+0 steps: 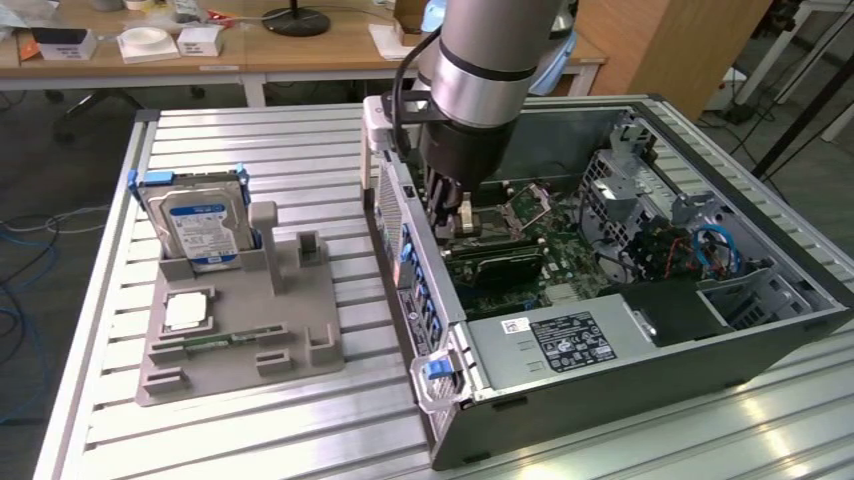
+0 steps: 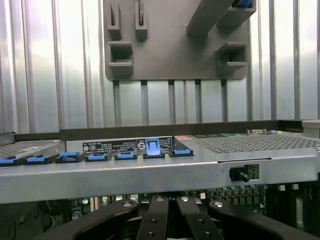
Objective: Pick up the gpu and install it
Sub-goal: 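Press down on the gpu until it lock into place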
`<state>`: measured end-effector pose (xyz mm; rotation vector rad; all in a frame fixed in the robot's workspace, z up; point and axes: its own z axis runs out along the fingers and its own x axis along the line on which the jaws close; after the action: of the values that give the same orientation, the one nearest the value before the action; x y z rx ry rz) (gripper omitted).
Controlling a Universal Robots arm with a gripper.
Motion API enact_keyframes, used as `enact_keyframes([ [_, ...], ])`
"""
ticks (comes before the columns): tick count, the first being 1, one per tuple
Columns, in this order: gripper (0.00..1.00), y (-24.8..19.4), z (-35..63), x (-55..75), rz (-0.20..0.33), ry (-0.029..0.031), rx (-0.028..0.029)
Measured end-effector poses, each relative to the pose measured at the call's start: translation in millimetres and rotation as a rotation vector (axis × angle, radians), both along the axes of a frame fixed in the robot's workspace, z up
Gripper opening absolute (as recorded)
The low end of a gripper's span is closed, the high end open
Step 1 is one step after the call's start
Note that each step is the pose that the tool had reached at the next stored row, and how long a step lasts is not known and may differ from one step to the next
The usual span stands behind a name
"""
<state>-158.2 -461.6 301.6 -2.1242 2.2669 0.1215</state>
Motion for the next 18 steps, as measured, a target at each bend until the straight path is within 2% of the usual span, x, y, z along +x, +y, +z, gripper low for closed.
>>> enact_keyframes([
  [6,0.11,-0.4,-5.7,0.0,0.0,-0.0018,-0.0016],
  [11,0.11,-0.4,-7.5,1.9,0.0,-0.0025,-0.0005],
  [12,0.11,-0.2,-8.4,4.5,-0.001,-0.0036,0.0015],
  [14,0.11,-0.5,-7.1,11.9,0.0,-0.0022,-0.0013],
  [18,0.11,-0.5,-7.3,30.4,0.0,-0.0023,-0.0001],
])
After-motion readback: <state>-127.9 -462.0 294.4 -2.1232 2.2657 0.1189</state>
